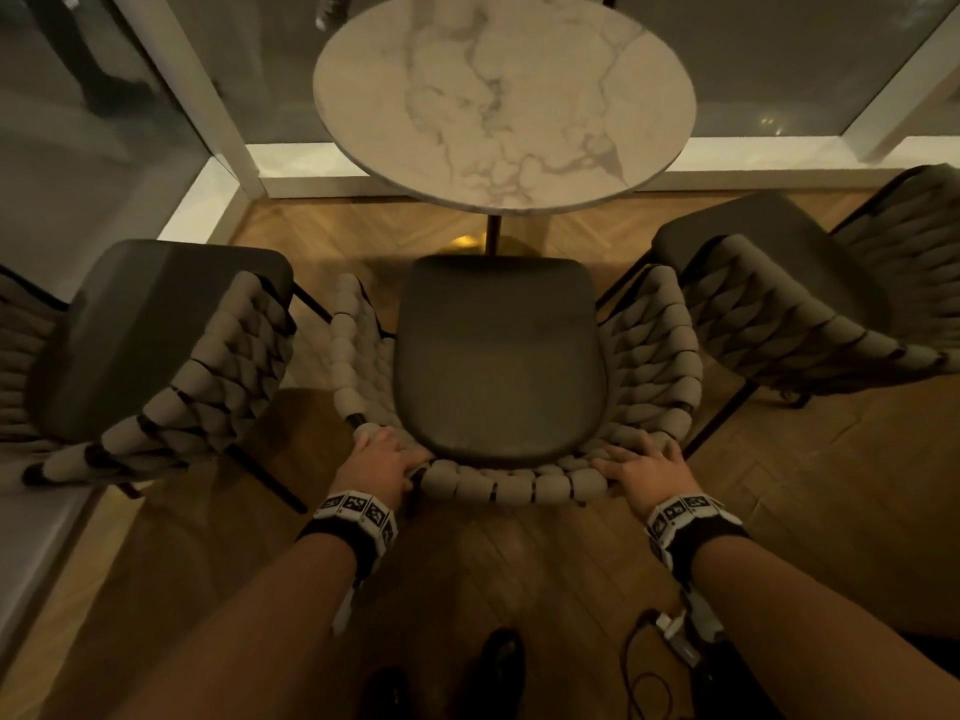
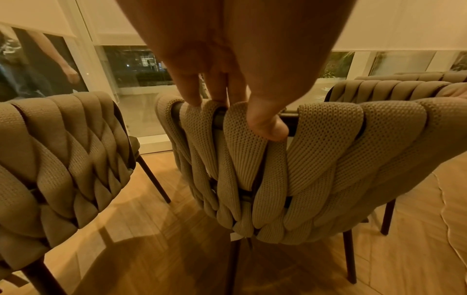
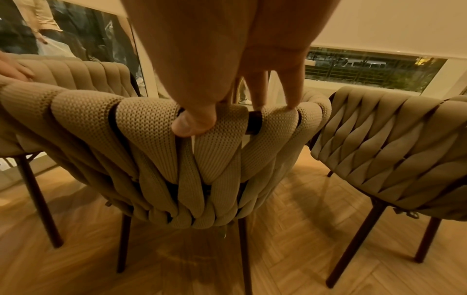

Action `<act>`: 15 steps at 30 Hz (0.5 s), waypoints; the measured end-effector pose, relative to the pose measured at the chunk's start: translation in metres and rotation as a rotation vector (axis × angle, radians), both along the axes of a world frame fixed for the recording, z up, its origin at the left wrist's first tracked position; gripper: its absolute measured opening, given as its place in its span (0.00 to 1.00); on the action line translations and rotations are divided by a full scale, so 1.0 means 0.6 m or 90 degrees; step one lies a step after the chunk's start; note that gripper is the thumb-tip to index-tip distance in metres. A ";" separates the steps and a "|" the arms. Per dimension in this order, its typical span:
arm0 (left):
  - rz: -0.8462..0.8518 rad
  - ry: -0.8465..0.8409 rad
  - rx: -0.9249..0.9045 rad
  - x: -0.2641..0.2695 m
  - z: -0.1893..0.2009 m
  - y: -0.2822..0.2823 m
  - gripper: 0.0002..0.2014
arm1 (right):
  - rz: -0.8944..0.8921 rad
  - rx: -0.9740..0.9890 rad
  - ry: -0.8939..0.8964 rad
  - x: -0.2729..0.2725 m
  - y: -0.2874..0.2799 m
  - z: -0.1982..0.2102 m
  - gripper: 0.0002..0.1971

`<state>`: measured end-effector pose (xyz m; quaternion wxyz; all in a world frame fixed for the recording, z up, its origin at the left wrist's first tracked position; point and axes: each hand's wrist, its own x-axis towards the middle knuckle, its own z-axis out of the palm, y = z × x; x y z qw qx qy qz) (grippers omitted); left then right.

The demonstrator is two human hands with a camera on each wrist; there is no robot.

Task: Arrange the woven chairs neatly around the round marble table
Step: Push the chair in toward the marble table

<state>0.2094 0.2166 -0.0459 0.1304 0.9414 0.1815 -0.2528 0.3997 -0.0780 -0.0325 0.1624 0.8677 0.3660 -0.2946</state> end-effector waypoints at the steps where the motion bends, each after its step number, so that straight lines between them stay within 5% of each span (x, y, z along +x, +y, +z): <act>1: 0.002 0.002 0.002 0.004 0.001 0.000 0.25 | -0.004 -0.005 0.016 0.005 0.002 0.002 0.27; 15: 0.039 0.001 0.008 0.048 0.000 0.014 0.26 | -0.012 0.043 -0.003 0.054 0.022 -0.014 0.27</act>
